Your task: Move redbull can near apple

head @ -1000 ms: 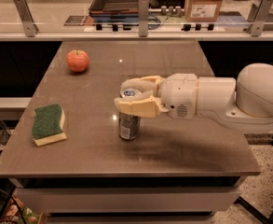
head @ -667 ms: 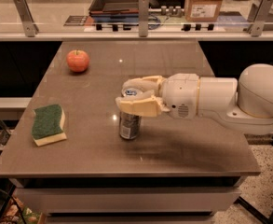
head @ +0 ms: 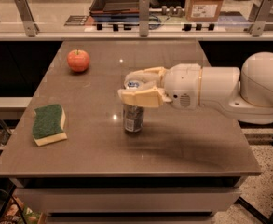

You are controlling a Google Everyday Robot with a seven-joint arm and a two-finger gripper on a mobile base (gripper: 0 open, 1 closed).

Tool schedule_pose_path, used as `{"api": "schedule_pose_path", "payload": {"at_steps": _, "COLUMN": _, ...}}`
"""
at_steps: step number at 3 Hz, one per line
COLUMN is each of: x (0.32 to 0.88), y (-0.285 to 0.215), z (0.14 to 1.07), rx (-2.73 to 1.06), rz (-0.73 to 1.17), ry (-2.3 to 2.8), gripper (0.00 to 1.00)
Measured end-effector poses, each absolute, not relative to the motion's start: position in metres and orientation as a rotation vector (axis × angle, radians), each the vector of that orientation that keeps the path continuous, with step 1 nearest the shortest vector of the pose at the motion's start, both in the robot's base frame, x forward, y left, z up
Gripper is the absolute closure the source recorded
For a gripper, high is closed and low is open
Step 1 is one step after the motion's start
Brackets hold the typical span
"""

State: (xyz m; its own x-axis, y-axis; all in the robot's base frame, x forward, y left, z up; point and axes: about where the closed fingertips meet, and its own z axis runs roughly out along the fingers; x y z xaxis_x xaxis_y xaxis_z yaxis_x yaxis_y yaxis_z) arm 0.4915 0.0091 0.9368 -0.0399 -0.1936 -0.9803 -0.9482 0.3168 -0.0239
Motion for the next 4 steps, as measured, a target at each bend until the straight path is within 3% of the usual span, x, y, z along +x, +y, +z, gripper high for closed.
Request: {"api": "schedule_pose_path", "payload": {"at_steps": 4, "x": 0.606, "y": 0.015, "z": 1.017, "rx": -1.114, "rz": 0.665, "ry": 1.509, "gripper": 1.0}}
